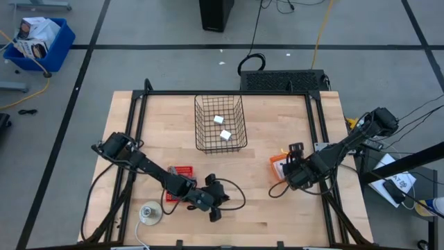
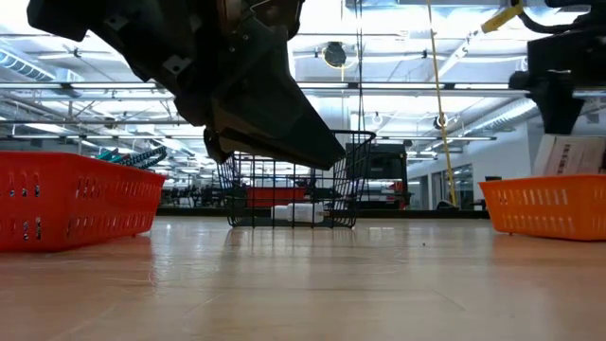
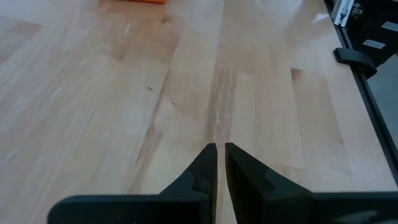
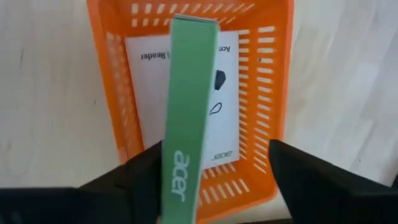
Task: Pick and place items into bin
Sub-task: Put the white card reader box into the orange bin, then return to Home Position
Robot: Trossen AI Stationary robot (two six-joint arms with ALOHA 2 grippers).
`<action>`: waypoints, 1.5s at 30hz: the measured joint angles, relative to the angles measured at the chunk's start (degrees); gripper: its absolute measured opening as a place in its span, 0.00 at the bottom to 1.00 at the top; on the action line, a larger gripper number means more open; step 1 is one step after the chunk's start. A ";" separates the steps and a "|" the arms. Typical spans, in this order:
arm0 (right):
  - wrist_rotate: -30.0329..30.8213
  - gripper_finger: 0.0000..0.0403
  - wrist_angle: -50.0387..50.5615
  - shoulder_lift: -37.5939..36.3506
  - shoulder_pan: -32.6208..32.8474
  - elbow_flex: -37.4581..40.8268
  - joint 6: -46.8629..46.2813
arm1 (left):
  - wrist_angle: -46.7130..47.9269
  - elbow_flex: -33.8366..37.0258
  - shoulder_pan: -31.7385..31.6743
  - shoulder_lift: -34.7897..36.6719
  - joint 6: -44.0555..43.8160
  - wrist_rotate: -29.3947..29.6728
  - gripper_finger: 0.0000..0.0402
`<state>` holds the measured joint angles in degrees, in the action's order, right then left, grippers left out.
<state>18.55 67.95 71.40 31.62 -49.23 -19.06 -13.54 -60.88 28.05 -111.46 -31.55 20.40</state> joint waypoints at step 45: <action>-5.07 0.79 -54.32 -0.71 1.44 -7.37 11.39 | 3.73 0.00 -0.68 6.77 11.29 -4.96 0.09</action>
<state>13.47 13.63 70.69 33.06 -56.60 -7.67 -9.81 -60.89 27.37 -104.68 -20.27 15.45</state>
